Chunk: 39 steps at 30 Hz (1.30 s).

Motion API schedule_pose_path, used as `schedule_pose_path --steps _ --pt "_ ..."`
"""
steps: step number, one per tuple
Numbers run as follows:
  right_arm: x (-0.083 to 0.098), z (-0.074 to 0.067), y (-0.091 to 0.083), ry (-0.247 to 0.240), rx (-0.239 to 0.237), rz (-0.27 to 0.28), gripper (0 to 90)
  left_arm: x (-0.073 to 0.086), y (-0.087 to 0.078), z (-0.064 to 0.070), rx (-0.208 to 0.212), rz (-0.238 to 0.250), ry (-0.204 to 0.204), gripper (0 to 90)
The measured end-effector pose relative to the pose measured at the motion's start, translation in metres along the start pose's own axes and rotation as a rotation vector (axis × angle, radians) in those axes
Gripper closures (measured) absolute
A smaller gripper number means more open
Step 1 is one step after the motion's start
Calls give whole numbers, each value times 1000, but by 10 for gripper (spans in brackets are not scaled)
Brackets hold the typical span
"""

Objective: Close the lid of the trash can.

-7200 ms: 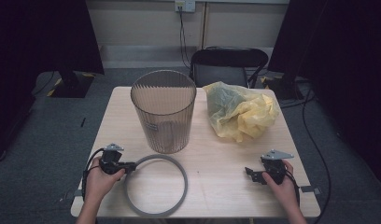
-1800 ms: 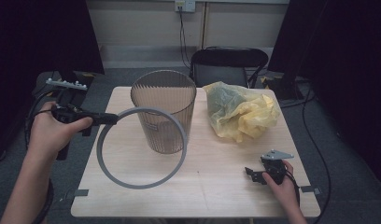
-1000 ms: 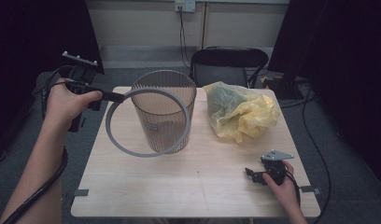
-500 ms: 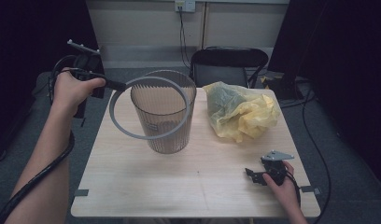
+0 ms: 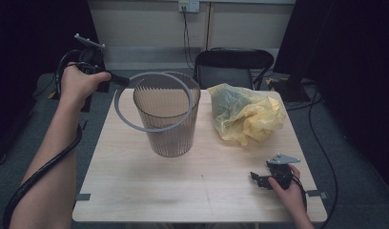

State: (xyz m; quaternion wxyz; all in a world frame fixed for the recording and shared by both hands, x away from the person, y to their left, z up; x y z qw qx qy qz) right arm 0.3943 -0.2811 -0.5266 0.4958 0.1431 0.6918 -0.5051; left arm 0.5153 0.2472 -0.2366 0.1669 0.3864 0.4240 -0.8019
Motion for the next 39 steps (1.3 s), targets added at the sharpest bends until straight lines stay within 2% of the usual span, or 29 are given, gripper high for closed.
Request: schedule_pose_path --steps 5,11,20,30,34,39 --pt "0 0 0 0 -1 0 140 -1 5 -2 -15 6 -11 840" --pt "0 0 0 0 -1 0 139 -3 10 -4 -40 35 -20 839" --pt "0 0 0 0 -1 0 138 -3 19 -4 -72 72 -55 839" --pt "0 0 0 -2 -3 1 136 -1 24 -6 -127 116 -72 838" --pt "0 0 0 -3 -4 2 135 1 23 -9 -136 128 -78 837" --pt "0 0 0 -3 -4 1 135 6 25 -10 -132 117 -77 836"
Point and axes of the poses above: each handheld gripper's, and its own axes: y roughly forward along the jaws, x roughly out of its underside, z roughly to its right, the point moved 4 cm from there along y, roughly forward along the jaws, and after that the axes turned 9 degrees about z, right-handed, at the moved point
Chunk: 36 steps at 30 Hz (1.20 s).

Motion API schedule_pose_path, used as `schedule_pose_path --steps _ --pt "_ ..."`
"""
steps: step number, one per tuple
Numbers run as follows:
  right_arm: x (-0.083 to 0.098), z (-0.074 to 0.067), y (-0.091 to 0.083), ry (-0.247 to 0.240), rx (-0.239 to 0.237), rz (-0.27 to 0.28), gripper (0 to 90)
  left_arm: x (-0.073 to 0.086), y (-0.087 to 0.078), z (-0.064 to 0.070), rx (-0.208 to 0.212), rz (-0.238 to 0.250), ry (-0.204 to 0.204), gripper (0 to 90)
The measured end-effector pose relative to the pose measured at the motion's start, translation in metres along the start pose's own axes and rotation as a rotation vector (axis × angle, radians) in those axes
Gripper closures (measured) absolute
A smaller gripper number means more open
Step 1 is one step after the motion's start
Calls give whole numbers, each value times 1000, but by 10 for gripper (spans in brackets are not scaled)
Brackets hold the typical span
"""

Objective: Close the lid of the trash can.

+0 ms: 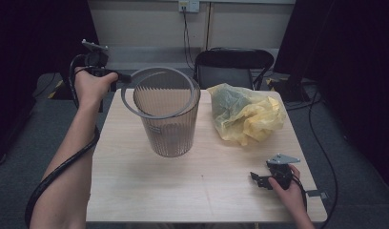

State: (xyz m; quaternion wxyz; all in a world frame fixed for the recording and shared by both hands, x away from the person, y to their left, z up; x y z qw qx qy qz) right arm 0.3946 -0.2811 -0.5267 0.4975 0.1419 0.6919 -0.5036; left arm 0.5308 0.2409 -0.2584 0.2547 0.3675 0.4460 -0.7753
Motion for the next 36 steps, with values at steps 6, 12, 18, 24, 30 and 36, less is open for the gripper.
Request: schedule_pose_path --steps 6,12,18,24,30,36 --pt "0 0 0 0 -1 -1 135 3 5 3 0 1 -2 836" --pt "0 0 0 -1 -1 0 135 1 9 6 -1 -5 6 836" --pt "0 0 0 -5 -6 -1 125 3 14 7 7 -8 -7 836" --pt "0 0 0 -6 -9 -2 122 3 20 8 11 -6 -10 835" --pt "0 0 0 -6 -9 -2 122 1 25 8 11 -3 -16 836" --pt "0 0 0 -6 -9 -2 121 0 26 8 0 22 -22 836"
Point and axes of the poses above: each handheld gripper's, and its own axes: y roughly forward along the jaws, x roughly out of its underside, z roughly to its right, the point moved 4 cm from there along y, roughly forward along the jaws, and after that the axes turned 9 degrees about z, right-handed, at the moved point
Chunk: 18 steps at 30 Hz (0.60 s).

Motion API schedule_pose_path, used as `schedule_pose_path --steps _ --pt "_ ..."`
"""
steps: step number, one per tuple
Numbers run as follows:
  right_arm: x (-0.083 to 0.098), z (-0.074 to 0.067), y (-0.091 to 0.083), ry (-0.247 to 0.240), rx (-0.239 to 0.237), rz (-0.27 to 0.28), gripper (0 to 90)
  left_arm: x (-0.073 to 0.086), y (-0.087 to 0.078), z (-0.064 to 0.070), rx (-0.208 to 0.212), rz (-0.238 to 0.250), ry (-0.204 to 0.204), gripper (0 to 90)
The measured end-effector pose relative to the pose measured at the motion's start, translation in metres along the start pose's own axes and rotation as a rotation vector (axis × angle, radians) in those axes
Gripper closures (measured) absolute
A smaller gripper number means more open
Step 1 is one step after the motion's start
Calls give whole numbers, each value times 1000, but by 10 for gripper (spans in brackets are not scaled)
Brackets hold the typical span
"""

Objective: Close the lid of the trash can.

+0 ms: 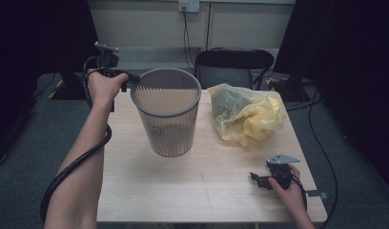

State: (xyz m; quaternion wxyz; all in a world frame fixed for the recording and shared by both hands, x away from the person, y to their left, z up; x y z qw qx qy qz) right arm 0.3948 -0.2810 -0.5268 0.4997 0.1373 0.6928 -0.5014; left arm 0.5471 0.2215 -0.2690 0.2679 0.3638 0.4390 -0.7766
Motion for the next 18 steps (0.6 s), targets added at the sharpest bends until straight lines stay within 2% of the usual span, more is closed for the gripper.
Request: schedule_pose_path --steps 3,6,9,12,13,15,18 --pt "0 0 0 0 0 0 121 0 1 0 10 -1 -7 837" --pt "0 0 0 0 -1 0 121 2 3 1 4 -7 8 836" --pt "0 0 0 0 -1 0 120 4 4 0 17 3 20 827" --pt "0 0 0 -1 0 0 120 4 4 1 56 21 24 727" --pt "0 0 0 0 0 0 120 4 3 1 55 15 27 672" --pt "0 0 0 0 -1 0 120 4 3 1 29 -3 57 584" --pt "0 0 0 0 -2 -1 119 4 1 1 2 10 80 463"
Point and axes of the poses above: each handheld gripper's, and its own axes: y roughly forward along the jaws, x roughly out of its underside, z roughly to its right, the point moved 4 cm from there along y, roughly forward along the jaws, and after that the axes turned 9 degrees about z, right-handed, at the moved point
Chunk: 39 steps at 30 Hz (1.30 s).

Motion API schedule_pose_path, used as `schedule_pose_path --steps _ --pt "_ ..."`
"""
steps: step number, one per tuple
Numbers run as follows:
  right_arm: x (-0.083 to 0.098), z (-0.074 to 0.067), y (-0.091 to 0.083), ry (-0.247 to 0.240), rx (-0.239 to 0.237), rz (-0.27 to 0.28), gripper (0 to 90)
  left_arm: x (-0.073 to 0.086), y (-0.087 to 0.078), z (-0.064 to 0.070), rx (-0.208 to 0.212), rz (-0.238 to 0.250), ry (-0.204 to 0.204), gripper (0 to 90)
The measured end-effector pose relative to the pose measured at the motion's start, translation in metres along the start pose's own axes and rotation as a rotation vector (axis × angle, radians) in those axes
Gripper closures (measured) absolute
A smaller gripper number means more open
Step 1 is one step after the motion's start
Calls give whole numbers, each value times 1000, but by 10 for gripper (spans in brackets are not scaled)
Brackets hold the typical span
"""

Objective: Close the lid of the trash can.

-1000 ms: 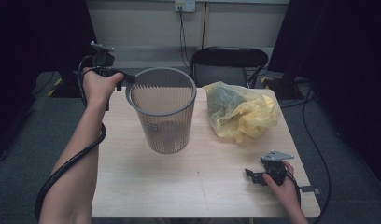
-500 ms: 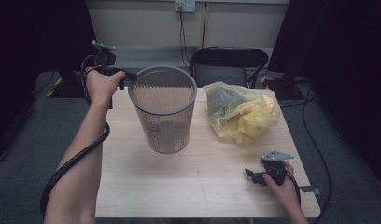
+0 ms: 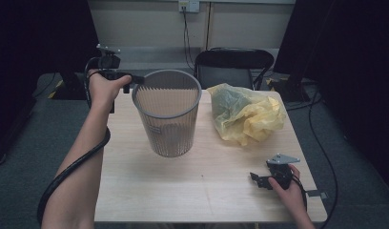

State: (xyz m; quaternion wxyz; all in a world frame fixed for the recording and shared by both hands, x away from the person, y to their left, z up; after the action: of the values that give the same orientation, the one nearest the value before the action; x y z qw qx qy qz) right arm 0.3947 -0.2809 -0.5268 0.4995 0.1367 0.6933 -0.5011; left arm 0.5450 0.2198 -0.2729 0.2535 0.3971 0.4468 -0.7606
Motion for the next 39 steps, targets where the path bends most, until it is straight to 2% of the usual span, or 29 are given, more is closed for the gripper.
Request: schedule_pose_path --steps 3,6,9,18,23,31,39 --pt "0 0 0 0 1 1 119 2 -1 0 0 3 21 366" --pt "0 0 0 0 1 1 120 4 -4 0 6 12 17 279" --pt "0 0 0 0 2 2 120 6 -8 1 21 21 26 228" --pt "0 0 0 -1 0 1 120 11 -17 6 35 10 17 189" --pt "0 0 0 -1 1 0 120 14 -21 9 57 6 13 180" --pt "0 0 0 -1 1 1 119 20 -29 14 34 -4 23 157" --pt "0 0 0 -1 1 0 119 29 -33 21 48 -13 36 159"
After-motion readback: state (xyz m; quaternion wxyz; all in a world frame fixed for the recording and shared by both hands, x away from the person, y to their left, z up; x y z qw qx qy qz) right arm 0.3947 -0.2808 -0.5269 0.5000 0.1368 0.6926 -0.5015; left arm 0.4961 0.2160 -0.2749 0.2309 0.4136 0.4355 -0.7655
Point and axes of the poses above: each handheld gripper's, and its own axes: y roughly forward along the jaws, x roughly out of its underside, z roughly to its right, the point moved 4 cm from there along y, roughly forward along the jaws, and after that the axes turned 9 degrees about z, right-handed, at the moved point
